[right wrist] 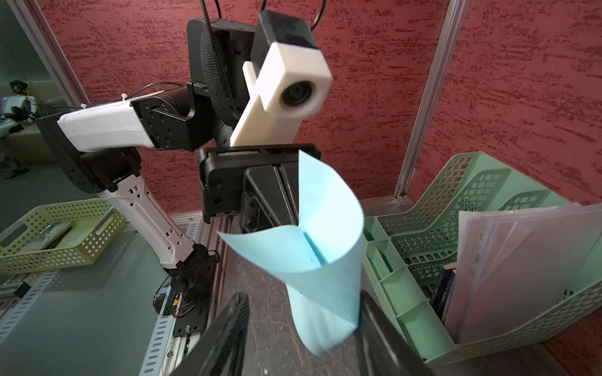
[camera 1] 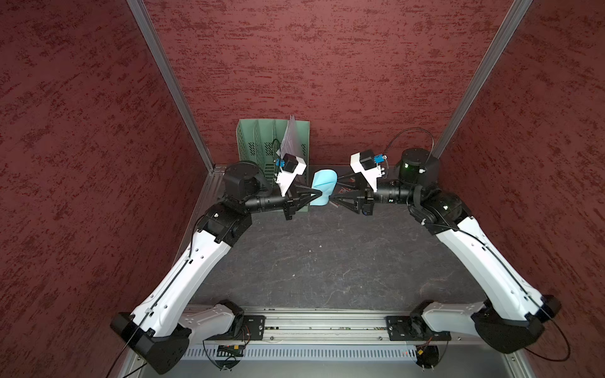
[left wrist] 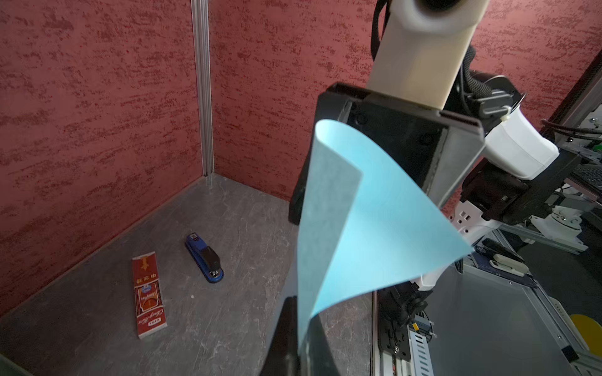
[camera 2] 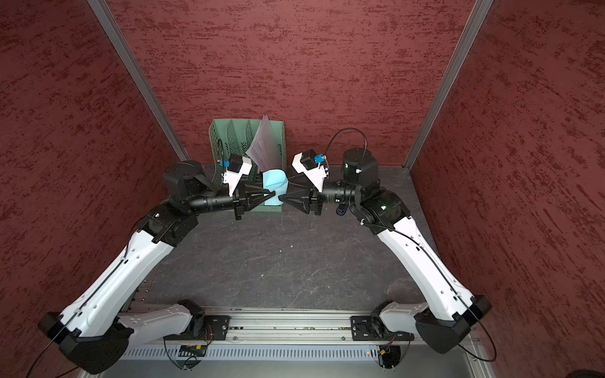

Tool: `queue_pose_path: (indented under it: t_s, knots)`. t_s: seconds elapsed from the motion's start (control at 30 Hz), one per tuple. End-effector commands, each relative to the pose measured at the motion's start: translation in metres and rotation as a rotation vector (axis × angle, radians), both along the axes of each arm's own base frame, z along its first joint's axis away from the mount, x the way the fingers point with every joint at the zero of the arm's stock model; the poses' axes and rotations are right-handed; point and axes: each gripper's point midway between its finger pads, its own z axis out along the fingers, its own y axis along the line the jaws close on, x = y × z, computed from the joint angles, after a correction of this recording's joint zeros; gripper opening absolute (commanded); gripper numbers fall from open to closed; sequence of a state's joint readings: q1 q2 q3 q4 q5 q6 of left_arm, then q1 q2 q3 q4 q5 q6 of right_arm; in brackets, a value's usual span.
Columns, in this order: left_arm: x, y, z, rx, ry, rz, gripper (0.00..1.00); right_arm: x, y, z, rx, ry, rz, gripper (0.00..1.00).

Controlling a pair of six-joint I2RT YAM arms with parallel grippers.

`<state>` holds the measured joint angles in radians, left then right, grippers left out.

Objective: Fold the square paper along the opposite sides
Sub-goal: Smooth out the paper.

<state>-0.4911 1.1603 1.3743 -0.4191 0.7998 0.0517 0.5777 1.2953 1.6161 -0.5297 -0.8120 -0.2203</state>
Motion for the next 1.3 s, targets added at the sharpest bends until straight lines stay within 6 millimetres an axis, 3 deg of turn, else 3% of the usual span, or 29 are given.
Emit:
queue_pose_path:
  t_s: [0.0, 0.4, 0.67, 0.93, 1.27]
  knots:
    - [-0.016, 0.005, -0.019, 0.083, 0.061, -0.066, 0.00, -0.002, -0.006, -0.004, -0.052, -0.028, -0.029, 0.55]
    - [-0.040, 0.001, -0.044, 0.197, 0.205, -0.246, 0.00, -0.012, -0.024, -0.011, -0.211, -0.115, -0.034, 0.52]
    - [-0.038, 0.002, -0.057, 0.274, 0.263, -0.250, 0.00, -0.028, -0.029, -0.022, -0.253, -0.093, 0.016, 0.51]
    - [-0.036, -0.001, -0.061, 0.288, 0.324, -0.281, 0.00, -0.055, -0.027, -0.014, -0.216, -0.054, 0.149, 0.46]
    - [-0.025, -0.006, -0.073, 0.330, 0.398, -0.292, 0.01, -0.054, -0.018, -0.021, -0.223, -0.007, 0.197, 0.45]
